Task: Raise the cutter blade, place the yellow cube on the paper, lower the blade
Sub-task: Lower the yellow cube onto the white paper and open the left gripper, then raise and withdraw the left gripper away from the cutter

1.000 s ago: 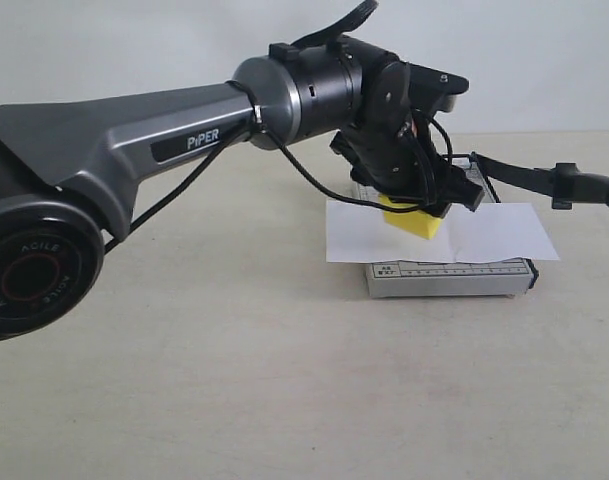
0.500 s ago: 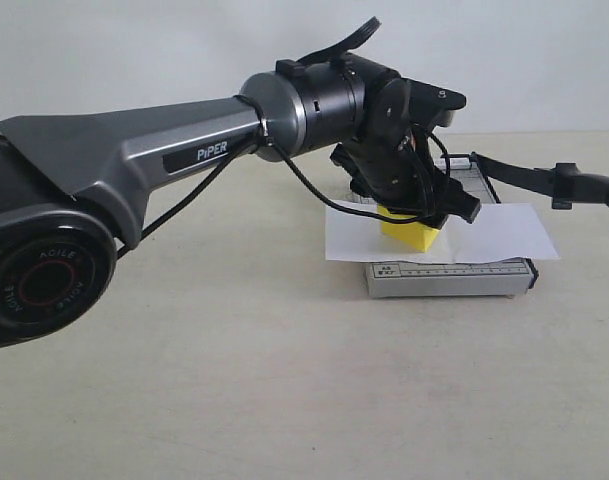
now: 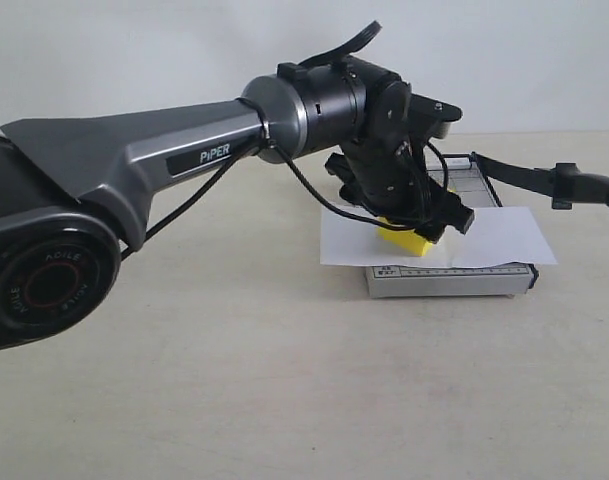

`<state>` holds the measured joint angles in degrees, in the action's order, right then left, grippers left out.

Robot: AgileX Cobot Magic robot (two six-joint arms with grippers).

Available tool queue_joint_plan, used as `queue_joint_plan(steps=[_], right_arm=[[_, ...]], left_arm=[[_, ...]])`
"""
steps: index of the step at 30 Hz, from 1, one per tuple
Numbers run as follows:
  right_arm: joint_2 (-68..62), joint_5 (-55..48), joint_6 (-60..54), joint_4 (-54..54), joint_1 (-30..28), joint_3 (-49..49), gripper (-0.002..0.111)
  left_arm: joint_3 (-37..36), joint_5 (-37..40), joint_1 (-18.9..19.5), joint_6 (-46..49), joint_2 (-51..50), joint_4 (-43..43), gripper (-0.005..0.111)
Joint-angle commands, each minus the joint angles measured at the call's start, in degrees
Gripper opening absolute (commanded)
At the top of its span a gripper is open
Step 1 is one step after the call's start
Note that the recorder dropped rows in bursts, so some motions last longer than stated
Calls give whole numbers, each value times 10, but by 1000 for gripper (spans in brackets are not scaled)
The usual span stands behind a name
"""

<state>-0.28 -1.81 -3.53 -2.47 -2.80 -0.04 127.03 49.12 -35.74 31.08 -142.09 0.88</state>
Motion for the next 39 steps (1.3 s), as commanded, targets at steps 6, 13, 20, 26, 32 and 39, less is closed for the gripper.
queue_joint_plan(steps=[6,13,20,26,32,39], right_arm=[[3,1,-1,-1,0,0,0],[3,1,-1,-1,0,0,0],[3,1,-1,-1,0,0,0],[3,1,-1,-1,0,0,0],[3,1,-1,-1,0,0,0],[3,1,-1,-1,0,0,0]], left_arm=[[42,46,-2,2,55,-5,74],[51,98,-2,5,125,-9,74],[51,105,-1,17,238,-14,73],[23,118,4,46,356,-46,68],[-66,101,22,69,476,-46,68],[-237,98,34,71,602,7,68]])
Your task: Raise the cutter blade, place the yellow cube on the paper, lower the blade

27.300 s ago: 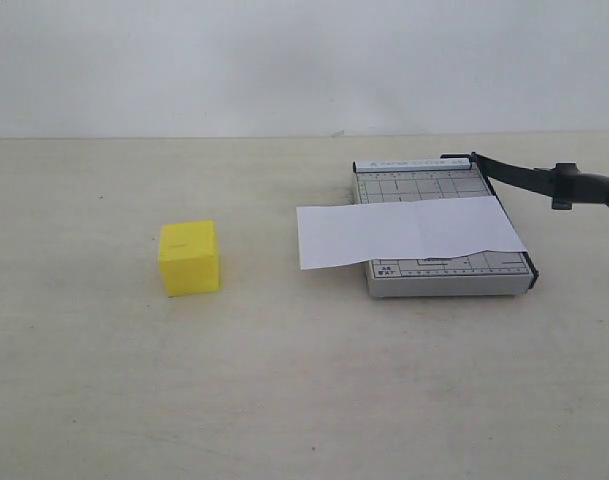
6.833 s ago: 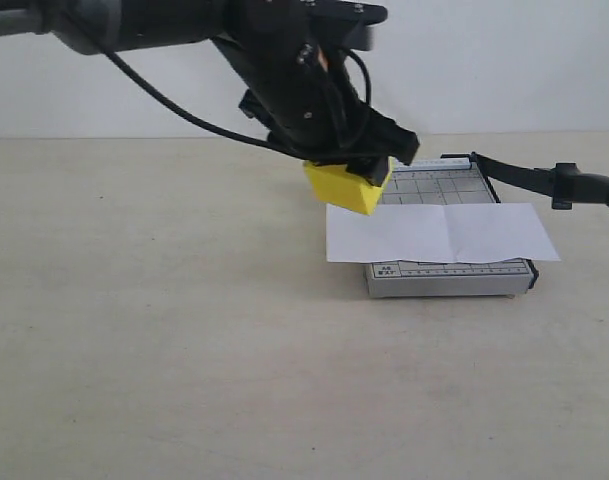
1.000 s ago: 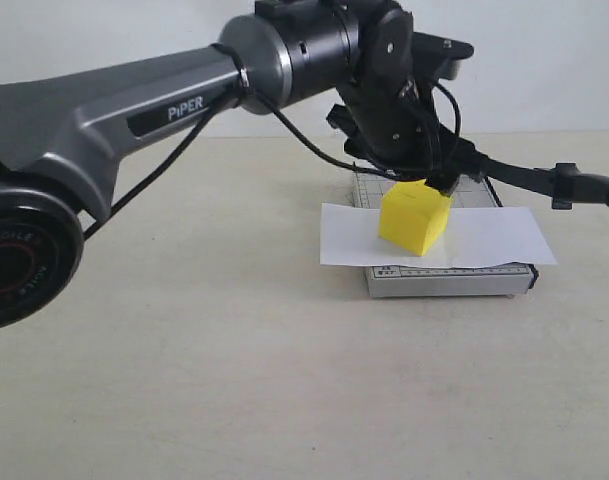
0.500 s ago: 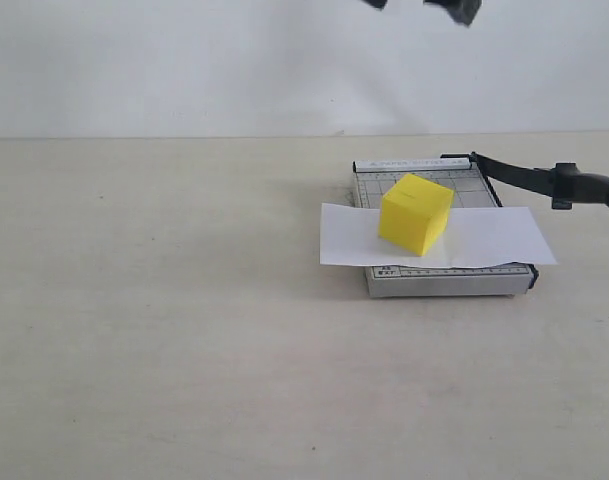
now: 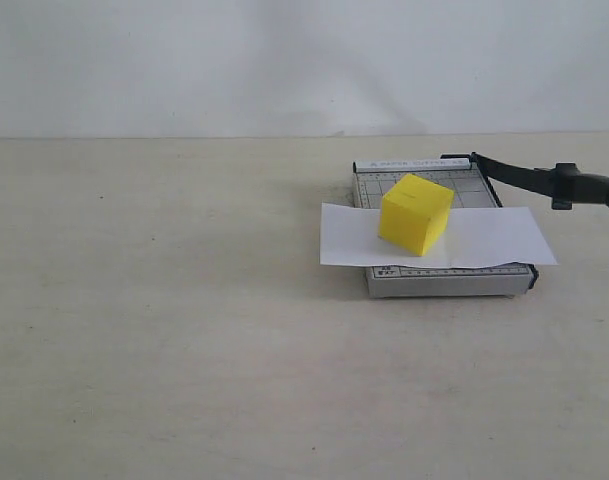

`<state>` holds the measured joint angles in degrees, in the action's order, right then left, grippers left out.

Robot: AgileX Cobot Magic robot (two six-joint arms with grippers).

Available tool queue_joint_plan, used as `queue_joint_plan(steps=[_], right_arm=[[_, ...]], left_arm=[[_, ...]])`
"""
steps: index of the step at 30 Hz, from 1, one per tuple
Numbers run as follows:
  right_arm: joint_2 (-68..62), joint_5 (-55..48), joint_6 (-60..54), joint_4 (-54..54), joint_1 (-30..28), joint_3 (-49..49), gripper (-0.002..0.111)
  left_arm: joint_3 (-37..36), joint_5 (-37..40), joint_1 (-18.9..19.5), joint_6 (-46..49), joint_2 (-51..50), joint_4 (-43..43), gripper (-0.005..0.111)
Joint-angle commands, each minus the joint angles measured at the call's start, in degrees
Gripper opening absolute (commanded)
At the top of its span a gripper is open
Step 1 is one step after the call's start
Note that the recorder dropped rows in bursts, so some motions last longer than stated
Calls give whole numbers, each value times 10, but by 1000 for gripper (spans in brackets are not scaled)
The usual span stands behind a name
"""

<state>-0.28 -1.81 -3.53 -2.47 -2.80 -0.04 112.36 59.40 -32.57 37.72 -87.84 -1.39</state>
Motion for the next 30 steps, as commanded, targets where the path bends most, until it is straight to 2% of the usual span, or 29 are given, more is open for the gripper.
queue_joint_plan(steps=[1,9,18,24,30], right_arm=[[3,1,-1,-1,0,0,0],[3,1,-1,-1,0,0,0],[3,3,-1,-1,0,0,0],[3,3,-1,-1,0,0,0],[3,3,-1,-1,0,0,0]], left_arm=[[-122,-11,2,5,79,37,68],[-383,-95,2,-17,262,53,68],[-665,-162,2,-87,521,53,68],[-786,-187,2,-134,711,52,68],[-844,-190,2,-165,875,48,68]])
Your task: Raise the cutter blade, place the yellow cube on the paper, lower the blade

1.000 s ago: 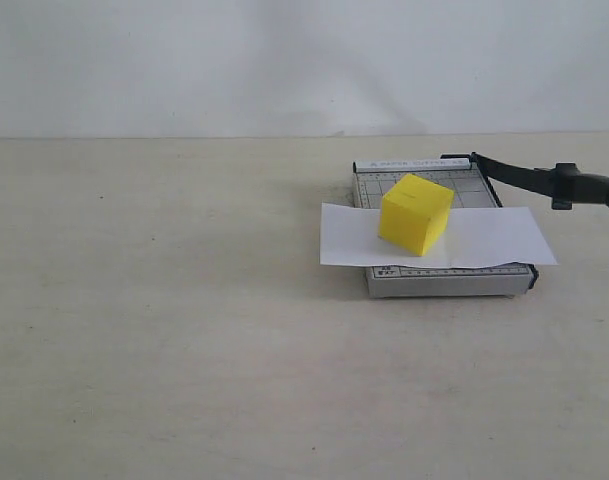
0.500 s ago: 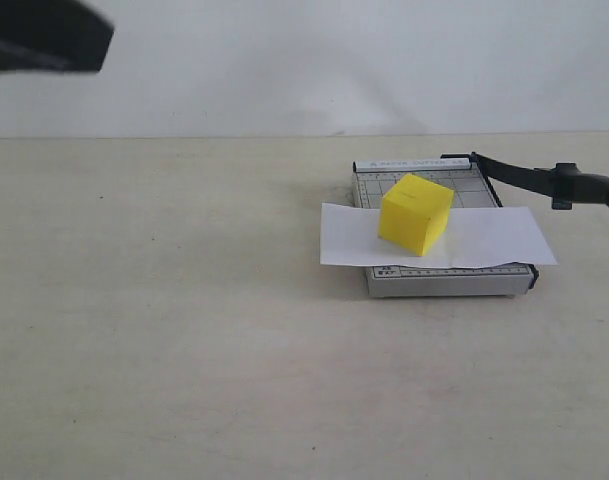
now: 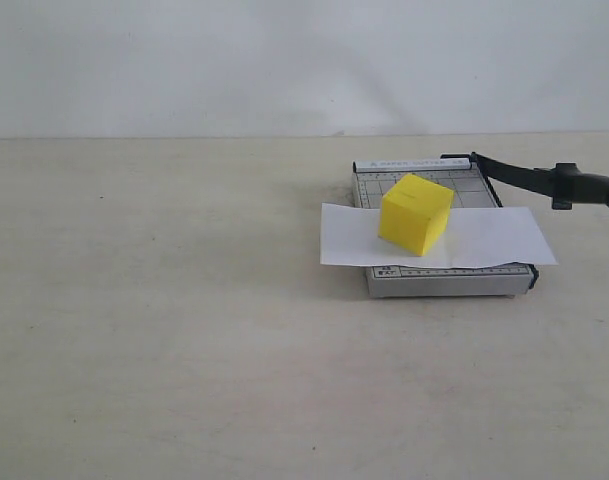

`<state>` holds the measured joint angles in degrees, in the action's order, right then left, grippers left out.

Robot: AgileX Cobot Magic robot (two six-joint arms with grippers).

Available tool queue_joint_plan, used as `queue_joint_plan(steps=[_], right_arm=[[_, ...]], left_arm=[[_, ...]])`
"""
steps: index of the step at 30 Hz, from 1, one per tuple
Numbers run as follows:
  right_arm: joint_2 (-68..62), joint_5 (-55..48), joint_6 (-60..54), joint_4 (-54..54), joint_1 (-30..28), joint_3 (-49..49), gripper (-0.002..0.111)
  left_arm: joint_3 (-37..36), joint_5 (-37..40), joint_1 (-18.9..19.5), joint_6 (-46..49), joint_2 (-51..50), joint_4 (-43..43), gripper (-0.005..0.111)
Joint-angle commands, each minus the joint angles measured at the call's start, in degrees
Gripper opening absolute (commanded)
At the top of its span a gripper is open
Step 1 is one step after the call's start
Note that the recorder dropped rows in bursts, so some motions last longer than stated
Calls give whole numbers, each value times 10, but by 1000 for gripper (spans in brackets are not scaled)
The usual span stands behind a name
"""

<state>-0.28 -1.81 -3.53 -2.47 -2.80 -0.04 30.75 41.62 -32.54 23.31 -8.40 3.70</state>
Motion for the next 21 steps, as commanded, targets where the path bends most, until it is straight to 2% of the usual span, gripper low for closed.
queue_joint_plan(steps=[1,7,10,15,21], right_arm=[[3,3,-1,-1,0,0,0],[3,2,-1,-1,0,0,0],[3,2,-1,-1,0,0,0],[3,2,-1,-1,0,0,0],[3,2,-1,-1,0,0,0]], left_arm=[[-32,-12,2,-24,84,-2,68],[-44,-33,2,-27,84,-43,68],[-54,-68,2,-27,84,-41,68],[-71,-45,2,-4,84,-37,68],[-85,-79,2,-7,84,-31,68]])
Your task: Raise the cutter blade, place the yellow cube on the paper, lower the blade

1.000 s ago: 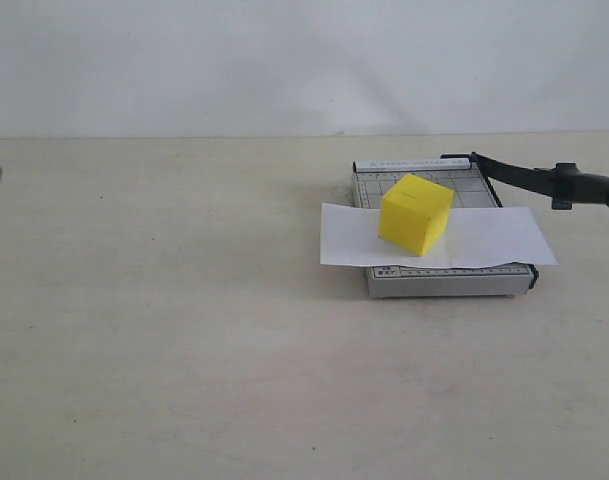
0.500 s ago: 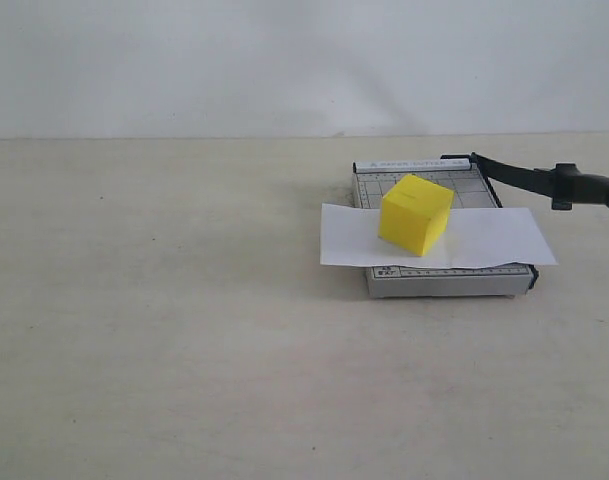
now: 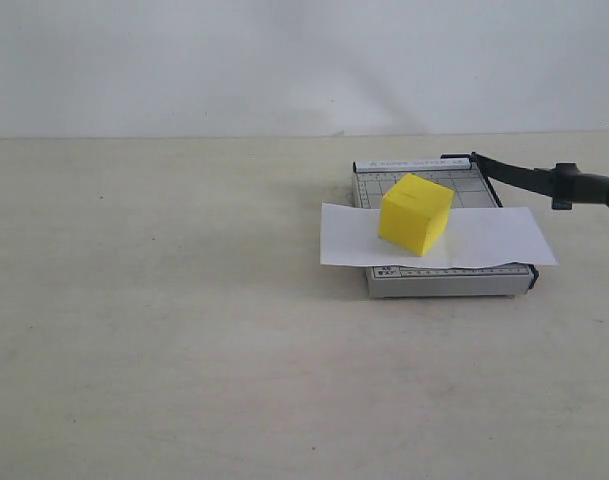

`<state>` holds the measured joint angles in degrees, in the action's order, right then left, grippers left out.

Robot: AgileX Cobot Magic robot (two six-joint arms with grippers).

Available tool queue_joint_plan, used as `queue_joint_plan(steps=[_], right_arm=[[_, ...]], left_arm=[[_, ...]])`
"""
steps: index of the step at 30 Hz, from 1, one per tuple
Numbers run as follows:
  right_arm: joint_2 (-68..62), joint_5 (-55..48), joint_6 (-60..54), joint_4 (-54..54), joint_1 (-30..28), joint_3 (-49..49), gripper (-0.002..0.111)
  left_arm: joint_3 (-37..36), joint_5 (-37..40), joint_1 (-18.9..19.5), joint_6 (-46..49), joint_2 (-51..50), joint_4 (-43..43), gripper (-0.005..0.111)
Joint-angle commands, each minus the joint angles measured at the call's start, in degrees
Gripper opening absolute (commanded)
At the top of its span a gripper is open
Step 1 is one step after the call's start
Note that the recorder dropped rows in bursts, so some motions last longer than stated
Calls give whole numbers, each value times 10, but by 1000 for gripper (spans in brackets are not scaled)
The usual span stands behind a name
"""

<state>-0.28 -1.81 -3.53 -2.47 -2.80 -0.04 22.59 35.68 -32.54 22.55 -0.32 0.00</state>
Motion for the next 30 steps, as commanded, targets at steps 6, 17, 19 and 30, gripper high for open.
queue_joint_plan(steps=[6,17,19,30], right_arm=[[3,2,-1,-1,0,0,0],[3,24,2,-1,0,0,0],[3,41,2,-1,0,0,0],[3,130,120,-75,0,0,0]], left_arm=[[-3,-100,2,-33,3,12,68],[-32,-102,2,-29,3,24,68],[-32,-102,2,-29,3,24,68],[-32,-105,2,-29,3,24,68]])
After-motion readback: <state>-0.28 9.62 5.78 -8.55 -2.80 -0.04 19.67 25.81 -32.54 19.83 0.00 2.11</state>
